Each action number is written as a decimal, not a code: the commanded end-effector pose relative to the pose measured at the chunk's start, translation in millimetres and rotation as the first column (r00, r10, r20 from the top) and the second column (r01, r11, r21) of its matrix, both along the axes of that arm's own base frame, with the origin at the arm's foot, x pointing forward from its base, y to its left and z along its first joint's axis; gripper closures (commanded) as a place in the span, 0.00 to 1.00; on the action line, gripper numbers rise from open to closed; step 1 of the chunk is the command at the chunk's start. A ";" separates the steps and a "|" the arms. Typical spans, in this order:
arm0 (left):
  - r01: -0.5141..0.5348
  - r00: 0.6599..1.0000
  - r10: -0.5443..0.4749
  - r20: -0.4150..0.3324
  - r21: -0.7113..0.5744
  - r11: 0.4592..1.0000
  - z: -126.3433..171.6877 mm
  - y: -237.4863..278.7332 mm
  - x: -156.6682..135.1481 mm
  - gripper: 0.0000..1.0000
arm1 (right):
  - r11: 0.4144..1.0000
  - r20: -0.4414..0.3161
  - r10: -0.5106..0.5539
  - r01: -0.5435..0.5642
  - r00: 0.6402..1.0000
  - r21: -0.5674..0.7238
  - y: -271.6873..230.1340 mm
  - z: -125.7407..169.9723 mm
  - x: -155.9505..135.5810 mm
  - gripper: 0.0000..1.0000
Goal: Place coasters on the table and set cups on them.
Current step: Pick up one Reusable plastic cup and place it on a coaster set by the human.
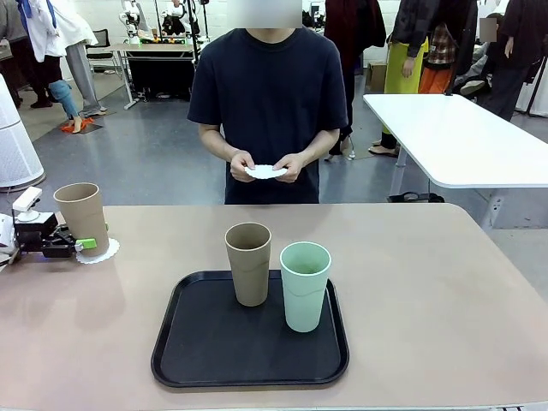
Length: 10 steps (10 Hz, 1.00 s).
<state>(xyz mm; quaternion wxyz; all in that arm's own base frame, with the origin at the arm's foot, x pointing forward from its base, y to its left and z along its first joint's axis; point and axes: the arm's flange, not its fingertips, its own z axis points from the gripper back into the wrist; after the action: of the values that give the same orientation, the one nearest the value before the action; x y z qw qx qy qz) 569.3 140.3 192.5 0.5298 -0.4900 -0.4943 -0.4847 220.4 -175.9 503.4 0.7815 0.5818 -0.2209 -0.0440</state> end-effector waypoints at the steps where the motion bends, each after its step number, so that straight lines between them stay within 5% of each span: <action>1: -0.004 1.000 0.004 0.002 -0.002 1.000 -0.5 0.6 -0.1 0.22 | 1.000 0.002 -0.011 0.011 1.000 0.010 1.8 -0.2 2.0 0.00; 10: 0.029 0.999 -0.030 0.014 0.077 0.997 -11.1 -11.4 0.2 0.22 | 1.000 0.002 -0.011 0.011 1.000 0.010 1.8 -0.2 2.0 0.00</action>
<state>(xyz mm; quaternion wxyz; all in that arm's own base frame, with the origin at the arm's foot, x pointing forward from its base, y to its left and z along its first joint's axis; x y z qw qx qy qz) 570.1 135.9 189.5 0.5372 -0.4835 -0.4760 -0.5010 220.4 -175.9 503.4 0.7815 0.5818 -0.2209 -0.0440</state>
